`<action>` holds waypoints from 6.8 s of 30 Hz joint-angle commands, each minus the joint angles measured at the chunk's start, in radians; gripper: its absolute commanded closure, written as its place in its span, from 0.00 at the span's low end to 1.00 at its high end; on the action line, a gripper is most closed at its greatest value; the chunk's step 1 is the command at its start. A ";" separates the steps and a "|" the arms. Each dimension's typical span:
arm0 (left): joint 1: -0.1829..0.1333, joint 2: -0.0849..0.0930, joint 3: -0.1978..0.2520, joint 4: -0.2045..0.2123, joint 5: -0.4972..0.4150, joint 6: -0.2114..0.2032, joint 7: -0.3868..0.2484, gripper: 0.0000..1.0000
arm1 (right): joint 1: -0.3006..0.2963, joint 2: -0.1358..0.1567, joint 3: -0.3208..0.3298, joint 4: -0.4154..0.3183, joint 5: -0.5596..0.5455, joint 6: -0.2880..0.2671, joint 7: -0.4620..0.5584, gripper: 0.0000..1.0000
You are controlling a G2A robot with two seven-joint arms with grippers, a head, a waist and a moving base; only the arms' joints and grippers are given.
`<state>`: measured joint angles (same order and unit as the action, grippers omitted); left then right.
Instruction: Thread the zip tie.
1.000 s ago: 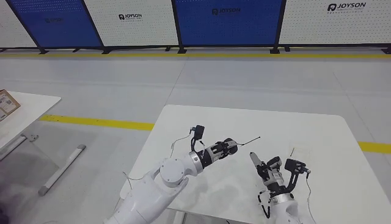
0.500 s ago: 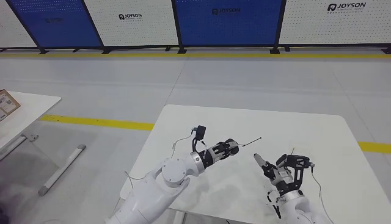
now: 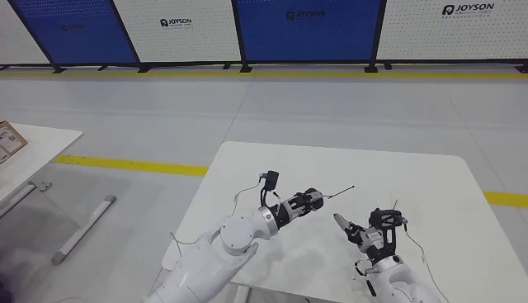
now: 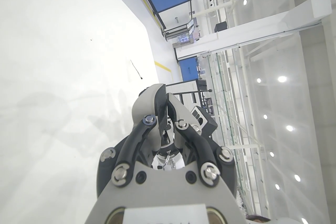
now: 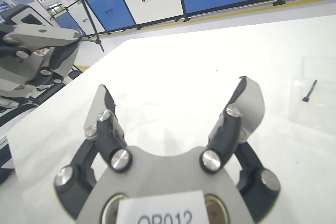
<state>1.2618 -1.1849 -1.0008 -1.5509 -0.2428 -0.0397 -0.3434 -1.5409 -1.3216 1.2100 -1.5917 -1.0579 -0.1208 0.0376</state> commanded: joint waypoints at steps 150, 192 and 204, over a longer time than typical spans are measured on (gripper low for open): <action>0.054 0.003 -0.032 -0.049 0.012 -0.168 -0.046 1.00 | 0.119 -0.002 -0.111 0.133 0.013 -0.149 -0.061 1.00; 0.087 0.014 -0.125 0.023 -0.056 -0.170 -0.003 1.00 | -0.025 0.027 0.049 0.009 0.132 -0.219 -0.253 0.00; 0.101 0.014 -0.142 0.078 -0.088 -0.169 0.012 1.00 | -0.202 0.061 0.227 -0.117 0.346 -0.219 -0.418 0.00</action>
<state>1.3614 -1.1708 -1.1428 -1.4725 -0.3299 -0.2082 -0.3326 -1.7268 -1.2634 1.4221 -1.6984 -0.7370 -0.3400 -0.3668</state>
